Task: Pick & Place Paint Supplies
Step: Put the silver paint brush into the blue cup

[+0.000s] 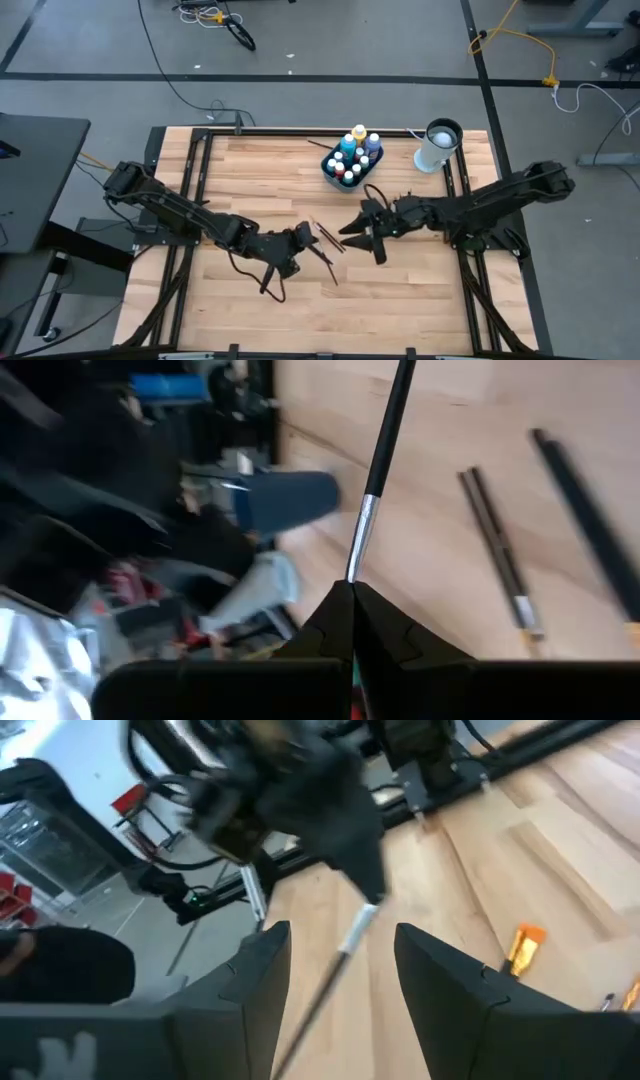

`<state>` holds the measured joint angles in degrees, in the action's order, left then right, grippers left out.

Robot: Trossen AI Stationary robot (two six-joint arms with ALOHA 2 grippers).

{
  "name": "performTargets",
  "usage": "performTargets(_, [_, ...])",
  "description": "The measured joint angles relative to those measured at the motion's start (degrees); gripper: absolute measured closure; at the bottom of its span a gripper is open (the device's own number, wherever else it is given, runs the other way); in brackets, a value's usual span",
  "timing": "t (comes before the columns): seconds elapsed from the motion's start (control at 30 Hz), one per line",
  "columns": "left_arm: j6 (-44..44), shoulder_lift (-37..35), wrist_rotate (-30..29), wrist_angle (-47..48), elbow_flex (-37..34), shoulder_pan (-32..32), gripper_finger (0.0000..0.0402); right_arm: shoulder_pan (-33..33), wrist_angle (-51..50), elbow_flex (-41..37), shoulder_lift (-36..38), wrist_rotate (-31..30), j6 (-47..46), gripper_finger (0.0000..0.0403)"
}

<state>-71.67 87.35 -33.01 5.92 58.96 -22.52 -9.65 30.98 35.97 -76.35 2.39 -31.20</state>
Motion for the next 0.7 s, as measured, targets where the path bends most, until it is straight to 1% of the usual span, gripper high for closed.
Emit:
performTargets(0.17, [-8.0, 0.0, -1.2, -6.5, 0.1, 0.0, 0.0399, 2.0, 0.3, 0.0, -3.1, 0.5, -2.3, 0.0221])
performTargets(0.27, [-15.4, 0.0, -1.5, -8.9, 0.1, 0.1, 0.0399, 3.2, 0.7, 0.0, -4.4, 3.0, -2.9, 0.0221])
performTargets(0.37, [-21.2, 0.0, -1.8, -10.5, 0.1, 0.8, 0.0399, 4.0, 3.5, 0.0, -5.1, 6.1, -2.9, 0.0221])
performTargets(0.47, [-23.5, 0.0, -2.0, -10.8, 0.1, 1.7, 0.0399, 4.3, 7.8, 0.0, -5.6, 8.7, -2.9, 0.0221])
performTargets(0.53, [-24.8, 0.0, -2.0, -11.6, 0.1, 2.2, 0.0399, 4.3, 9.9, 0.0, -6.0, 9.1, -2.9, 0.0221])
performTargets(0.7, [-29.5, 0.0, -1.9, -14.9, 0.1, 3.1, 0.0399, 4.4, 10.0, 0.0, -6.5, 8.6, -2.6, 0.0221])
